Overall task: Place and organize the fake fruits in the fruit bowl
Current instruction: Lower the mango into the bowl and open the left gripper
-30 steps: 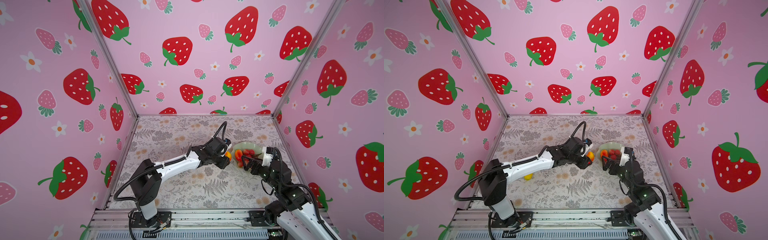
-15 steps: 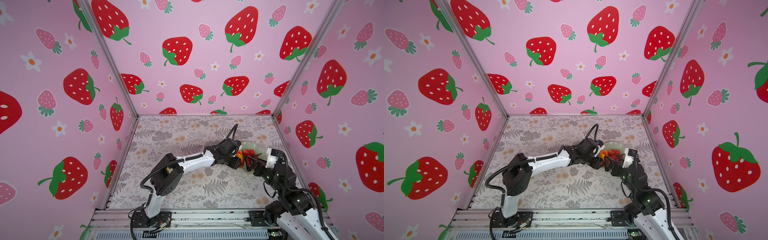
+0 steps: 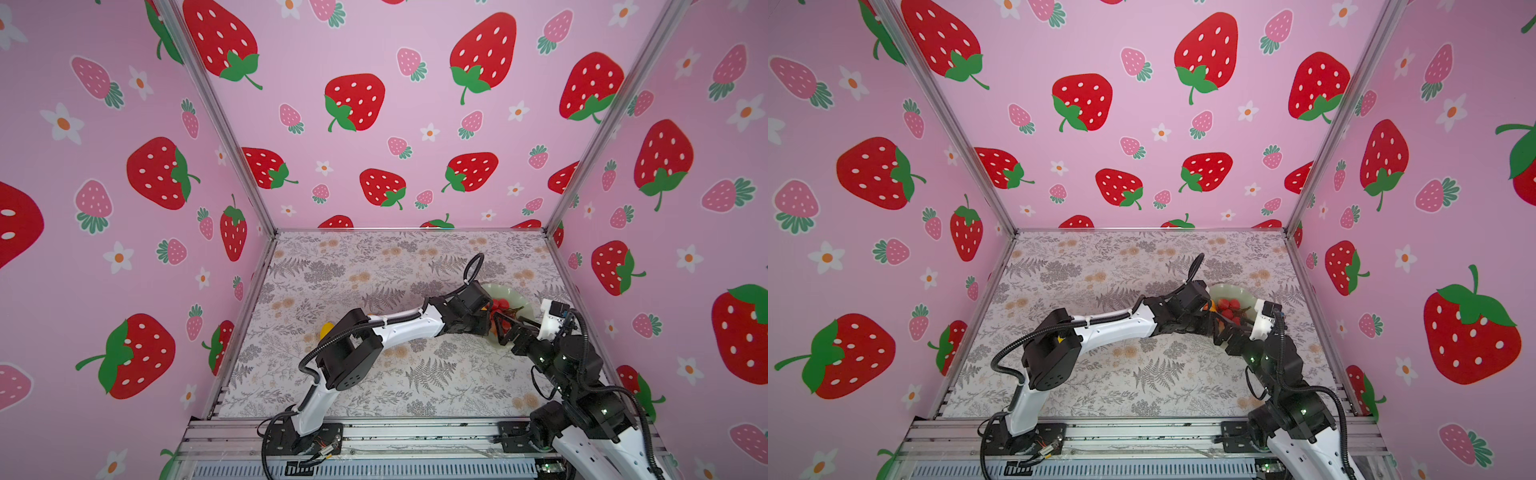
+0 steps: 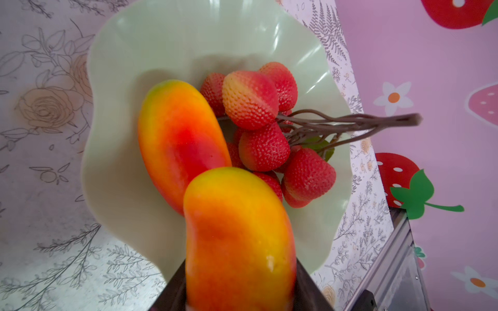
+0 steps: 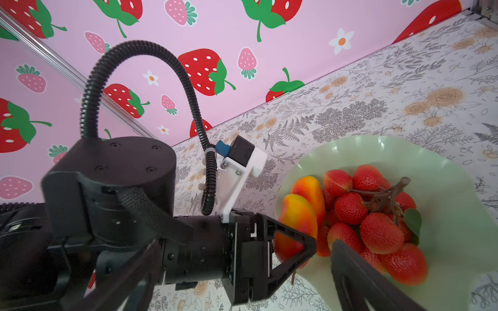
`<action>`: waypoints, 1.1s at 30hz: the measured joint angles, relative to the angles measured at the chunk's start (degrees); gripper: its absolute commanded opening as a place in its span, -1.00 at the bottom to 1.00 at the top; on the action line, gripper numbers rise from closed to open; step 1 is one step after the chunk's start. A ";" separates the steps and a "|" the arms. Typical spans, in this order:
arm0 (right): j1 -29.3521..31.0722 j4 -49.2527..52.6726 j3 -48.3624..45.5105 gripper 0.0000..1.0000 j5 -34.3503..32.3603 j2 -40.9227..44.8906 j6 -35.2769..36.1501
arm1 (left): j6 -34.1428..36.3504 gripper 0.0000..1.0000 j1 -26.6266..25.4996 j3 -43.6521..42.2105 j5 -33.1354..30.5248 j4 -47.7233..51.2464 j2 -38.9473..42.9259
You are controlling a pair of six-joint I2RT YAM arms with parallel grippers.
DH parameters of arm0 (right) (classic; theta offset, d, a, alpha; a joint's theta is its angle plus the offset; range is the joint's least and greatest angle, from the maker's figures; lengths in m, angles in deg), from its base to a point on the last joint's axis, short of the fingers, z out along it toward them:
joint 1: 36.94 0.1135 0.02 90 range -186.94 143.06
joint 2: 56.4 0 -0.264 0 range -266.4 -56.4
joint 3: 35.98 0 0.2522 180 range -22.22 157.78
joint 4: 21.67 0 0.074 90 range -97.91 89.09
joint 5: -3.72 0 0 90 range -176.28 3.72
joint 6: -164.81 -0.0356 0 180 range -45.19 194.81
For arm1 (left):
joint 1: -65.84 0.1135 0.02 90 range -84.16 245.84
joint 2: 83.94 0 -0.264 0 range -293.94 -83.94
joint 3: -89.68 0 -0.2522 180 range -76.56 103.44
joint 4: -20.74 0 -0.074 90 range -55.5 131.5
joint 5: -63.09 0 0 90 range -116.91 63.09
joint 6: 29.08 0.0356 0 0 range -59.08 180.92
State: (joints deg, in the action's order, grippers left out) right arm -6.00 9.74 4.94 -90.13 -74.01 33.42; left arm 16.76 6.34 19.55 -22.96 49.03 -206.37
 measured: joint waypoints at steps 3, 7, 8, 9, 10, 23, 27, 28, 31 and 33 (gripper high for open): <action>0.00 0.00 -0.37 0.99 0.24 -0.44 0.00 | -1.55 -0.08 -1.07 3.04 -0.90 0.79 -1.84; 0.00 0.04 -0.35 0.99 0.42 -0.90 0.11 | -3.26 0.04 -1.95 5.07 -0.94 1.01 -3.45; 0.00 0.28 -0.35 0.99 0.42 -0.76 0.09 | -3.69 0.10 -2.01 5.07 -1.11 1.33 -3.58; 0.00 0.33 -0.35 0.99 0.35 -0.68 0.17 | -3.87 0.16 -2.01 5.07 -1.31 1.70 -3.63; 0.00 0.42 -0.35 0.99 0.24 -0.44 0.28 | -4.13 0.24 -2.08 5.07 -1.55 2.21 -3.65; 0.02 0.76 -0.35 0.99 -0.70 0.24 0.76 | -0.63 0.75 -2.99 2.12 -2.86 -0.44 -0.96; 0.02 0.20 -0.35 0.99 -0.46 -0.02 0.98 | 0.50 0.75 -3.19 -1.53 -2.97 -2.03 2.99; 0.09 -0.46 -0.33 0.99 -0.07 0.00 1.16 | 0.81 0.75 -3.21 -2.51 -3.02 -2.67 3.89; 0.46 -1.29 -0.33 0.99 1.53 -0.22 1.92 | 1.51 0.75 -3.21 -5.62 -4.02 -3.82 6.12; 0.68 -1.68 -0.33 0.99 2.75 -0.90 2.38 | 2.34 0.75 -2.99 -7.69 -4.90 -4.26 7.45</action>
State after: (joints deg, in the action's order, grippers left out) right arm -5.32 8.05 4.61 -87.38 -74.91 35.81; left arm 19.10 3.34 11.86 -27.86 44.76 -198.92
